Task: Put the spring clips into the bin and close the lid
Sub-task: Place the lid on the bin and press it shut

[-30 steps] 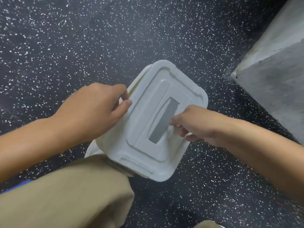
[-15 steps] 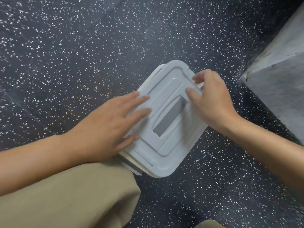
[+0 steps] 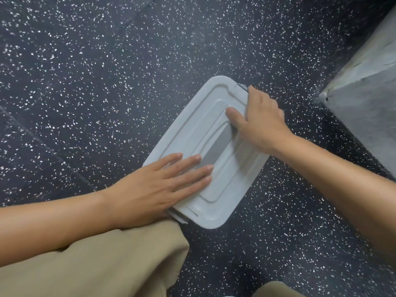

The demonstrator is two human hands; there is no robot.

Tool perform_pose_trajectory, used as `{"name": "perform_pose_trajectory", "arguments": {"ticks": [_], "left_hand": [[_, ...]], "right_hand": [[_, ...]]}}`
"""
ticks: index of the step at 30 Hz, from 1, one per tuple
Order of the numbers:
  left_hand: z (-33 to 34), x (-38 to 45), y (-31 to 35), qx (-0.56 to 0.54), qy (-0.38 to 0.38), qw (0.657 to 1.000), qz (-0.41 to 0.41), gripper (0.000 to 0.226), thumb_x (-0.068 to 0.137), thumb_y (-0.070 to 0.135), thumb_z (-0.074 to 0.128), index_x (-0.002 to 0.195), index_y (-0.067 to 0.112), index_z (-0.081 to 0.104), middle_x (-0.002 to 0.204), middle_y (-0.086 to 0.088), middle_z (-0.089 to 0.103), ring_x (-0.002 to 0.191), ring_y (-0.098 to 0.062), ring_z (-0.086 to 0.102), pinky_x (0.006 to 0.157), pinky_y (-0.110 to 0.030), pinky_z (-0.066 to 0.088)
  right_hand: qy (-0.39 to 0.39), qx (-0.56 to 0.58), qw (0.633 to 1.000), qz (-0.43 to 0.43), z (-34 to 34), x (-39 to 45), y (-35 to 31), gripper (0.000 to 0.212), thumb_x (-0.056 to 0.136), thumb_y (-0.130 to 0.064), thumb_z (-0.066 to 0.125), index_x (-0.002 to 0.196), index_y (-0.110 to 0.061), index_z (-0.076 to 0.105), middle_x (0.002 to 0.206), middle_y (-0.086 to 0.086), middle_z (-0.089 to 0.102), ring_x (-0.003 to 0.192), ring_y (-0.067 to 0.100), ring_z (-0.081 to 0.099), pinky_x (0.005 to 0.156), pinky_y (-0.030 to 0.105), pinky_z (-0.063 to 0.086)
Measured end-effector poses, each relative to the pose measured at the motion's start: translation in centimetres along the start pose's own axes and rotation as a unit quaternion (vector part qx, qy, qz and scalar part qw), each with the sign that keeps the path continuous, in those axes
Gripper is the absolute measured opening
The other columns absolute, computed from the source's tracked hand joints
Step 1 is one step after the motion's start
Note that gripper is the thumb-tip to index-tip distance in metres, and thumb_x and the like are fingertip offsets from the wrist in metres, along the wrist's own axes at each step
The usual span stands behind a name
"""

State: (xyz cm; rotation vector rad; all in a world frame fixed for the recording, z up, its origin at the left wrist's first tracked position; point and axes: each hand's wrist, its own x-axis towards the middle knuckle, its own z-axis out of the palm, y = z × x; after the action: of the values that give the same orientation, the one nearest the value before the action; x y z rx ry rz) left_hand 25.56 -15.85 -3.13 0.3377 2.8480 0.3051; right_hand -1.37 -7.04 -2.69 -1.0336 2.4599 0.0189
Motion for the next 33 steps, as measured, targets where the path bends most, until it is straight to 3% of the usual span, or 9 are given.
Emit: {"name": "perform_pose_trajectory", "arguments": {"ticks": [2, 4, 7, 10, 14, 21, 24, 29, 33], "left_hand": [[-0.2, 0.1, 0.1, 0.01, 0.003, 1.0, 0.001, 0.101, 0.083, 0.045, 0.066, 0.162, 0.01, 0.013, 0.171, -0.01, 0.008, 0.156, -0.036, 0.007, 0.12, -0.052, 0.016], [-0.2, 0.2, 0.3, 0.031, 0.02, 0.999, 0.005, 0.084, 0.086, 0.022, 0.055, 0.161, 0.008, 0.018, 0.17, -0.012, 0.014, 0.154, -0.039, 0.014, 0.119, -0.056, 0.023], [0.1, 0.3, 0.2, 0.052, 0.032, 0.998, 0.021, 0.07, 0.092, 0.012, 0.042, 0.16, 0.004, 0.023, 0.168, -0.016, 0.019, 0.151, -0.044, 0.022, 0.117, -0.059, 0.03], [-0.1, 0.4, 0.1, 0.047, 0.024, 0.998, 0.024, 0.068, 0.091, 0.019, 0.045, 0.156, 0.003, 0.033, 0.165, -0.017, 0.027, 0.148, -0.044, 0.03, 0.114, -0.059, 0.035], [-0.8, 0.8, -0.7, 0.04, -0.006, 0.998, 0.039, 0.077, 0.086, 0.043, 0.05, 0.153, 0.007, 0.042, 0.163, -0.015, 0.033, 0.145, -0.041, 0.038, 0.113, -0.055, 0.038], [-2.0, 1.5, -0.8, 0.029, -0.019, 0.998, 0.044, 0.078, 0.076, 0.045, 0.061, 0.145, 0.01, 0.052, 0.159, -0.011, 0.043, 0.139, -0.039, 0.045, 0.108, -0.054, 0.045], [-2.8, 2.2, -1.0, 0.033, -0.036, 0.997, 0.052, 0.086, 0.07, 0.045, 0.072, 0.145, 0.009, 0.049, 0.154, -0.01, 0.045, 0.133, -0.039, 0.046, 0.099, -0.054, 0.049], [-3.8, 3.8, -1.4, 0.029, -0.066, 0.995, 0.069, 0.095, 0.063, 0.047, 0.07, 0.148, 0.018, 0.041, 0.138, -0.005, 0.049, 0.118, -0.035, 0.05, 0.087, -0.049, 0.05], [-4.0, 6.0, -2.6, -0.003, -0.114, 0.99, 0.082, 0.125, 0.035, 0.056, 0.076, 0.151, 0.036, 0.035, 0.128, 0.001, 0.048, 0.1, -0.026, 0.049, 0.076, -0.043, 0.051]], "right_hand": [[-0.038, 0.045, 0.998, 0.014, -0.8, 1.0, 0.6, 0.099, 0.082, -0.076, 0.044, 0.154, -0.013, 0.02, 0.155, 0.013, 0.033, 0.138, 0.036, 0.036, 0.109, 0.054, 0.033], [-0.068, 0.085, 0.993, 0.038, -1.7, 1.8, 0.9, 0.109, 0.067, -0.084, 0.051, 0.147, -0.013, 0.031, 0.145, 0.012, 0.047, 0.125, 0.033, 0.05, 0.097, 0.047, 0.045], [-0.062, 0.099, 0.992, 0.038, -2.2, 2.2, 1.0, 0.095, 0.069, -0.073, 0.068, 0.137, -0.011, 0.042, 0.128, 0.007, 0.058, 0.101, 0.024, 0.054, 0.076, 0.033, 0.039], [-0.003, 0.146, 0.989, 0.034, -1.9, 1.8, 1.1, 0.088, 0.063, -0.068, 0.076, 0.127, -0.017, 0.048, 0.118, 0.002, 0.059, 0.098, 0.019, 0.054, 0.074, 0.031, 0.037], [0.055, 0.181, 0.981, 0.036, -1.0, 1.5, 1.2, 0.081, 0.055, -0.067, 0.081, 0.114, -0.022, 0.049, 0.113, -0.001, 0.057, 0.1, 0.019, 0.055, 0.075, 0.03, 0.038], [0.122, 0.219, 0.968, 0.028, 0.1, 1.0, 1.3, 0.077, 0.052, -0.065, 0.083, 0.108, -0.021, 0.053, 0.108, -0.005, 0.055, 0.102, 0.017, 0.053, 0.08, 0.027, 0.041], [0.135, 0.226, 0.965, 0.015, 0.3, 0.7, 1.4, 0.073, 0.055, -0.064, 0.082, 0.106, -0.021, 0.054, 0.107, -0.006, 0.054, 0.102, 0.017, 0.052, 0.083, 0.027, 0.042], [0.131, 0.233, 0.964, -0.002, 0.4, 0.7, 1.7, 0.075, 0.056, -0.067, 0.08, 0.107, -0.019, 0.054, 0.105, -0.004, 0.054, 0.102, 0.018, 0.051, 0.079, 0.025, 0.038], [0.126, 0.232, 0.964, -0.004, 0.4, 0.9, 1.7, 0.077, 0.055, -0.069, 0.079, 0.108, -0.019, 0.053, 0.106, -0.004, 0.053, 0.101, 0.018, 0.05, 0.079, 0.027, 0.039]]}}
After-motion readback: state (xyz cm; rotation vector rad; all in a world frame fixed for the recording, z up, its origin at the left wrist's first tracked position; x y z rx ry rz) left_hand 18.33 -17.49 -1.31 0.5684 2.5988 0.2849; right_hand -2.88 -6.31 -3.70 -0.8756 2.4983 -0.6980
